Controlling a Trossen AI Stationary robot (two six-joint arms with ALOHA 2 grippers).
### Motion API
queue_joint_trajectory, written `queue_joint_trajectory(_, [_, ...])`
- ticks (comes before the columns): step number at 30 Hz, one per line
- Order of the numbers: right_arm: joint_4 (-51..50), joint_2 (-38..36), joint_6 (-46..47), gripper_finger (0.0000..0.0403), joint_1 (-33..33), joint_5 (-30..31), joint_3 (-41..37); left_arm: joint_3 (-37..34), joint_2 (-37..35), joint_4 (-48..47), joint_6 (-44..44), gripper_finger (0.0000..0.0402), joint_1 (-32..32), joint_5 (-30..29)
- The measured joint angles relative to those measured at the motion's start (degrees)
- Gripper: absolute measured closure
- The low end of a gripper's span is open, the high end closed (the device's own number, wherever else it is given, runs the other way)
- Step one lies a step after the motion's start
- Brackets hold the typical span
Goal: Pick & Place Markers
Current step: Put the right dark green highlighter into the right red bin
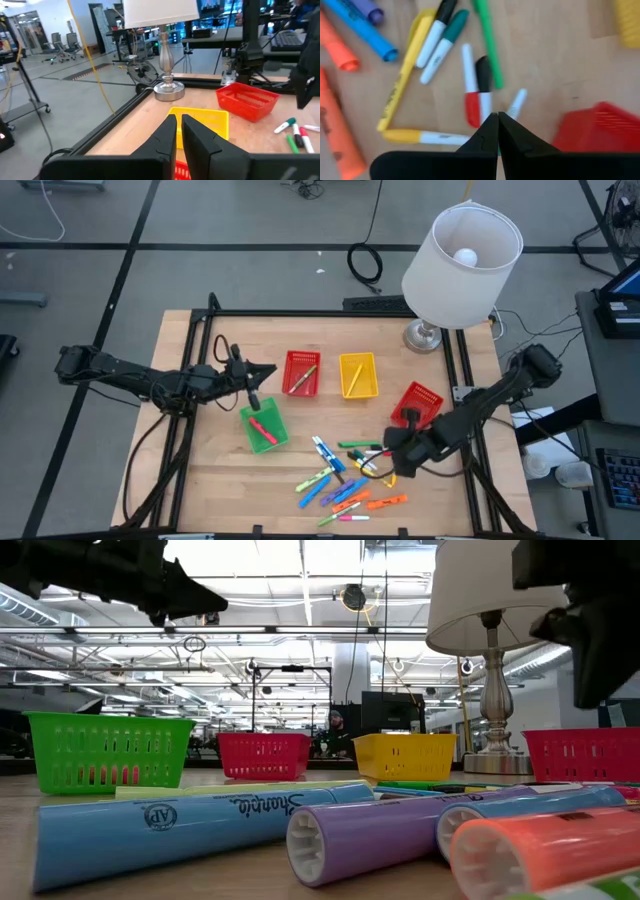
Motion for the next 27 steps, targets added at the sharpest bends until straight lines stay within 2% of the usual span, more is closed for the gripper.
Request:
queue_joint_trajectory(8, [6.18, 3.39, 0.79, 0.0390, -2.69, -0.01, -0.87, 0.00, -0.01, 2.01, 0.13, 0.0364, -0.02, 1.52])
queue_joint_trajectory(16, [6.92, 4.89, 0.51, 0.0309, -4.72, -0.08, -2.37, 0.00, -0.01, 2.04, 1.33, 0.0364, -0.02, 1.52])
queue_joint_trajectory(19, [7.06, 4.90, 1.30, 0.0291, -4.89, -0.18, -3.85, 0.00, -0.01, 2.01, 1.27, 0.0364, -0.02, 1.60])
queue_joint_trajectory(27, [10.32, 4.88, 3.94, 0.0297, -4.89, -2.57, -8.98, 0.00, 0.01, 2.01, 1.09, 0.0364, -0.02, 1.63])
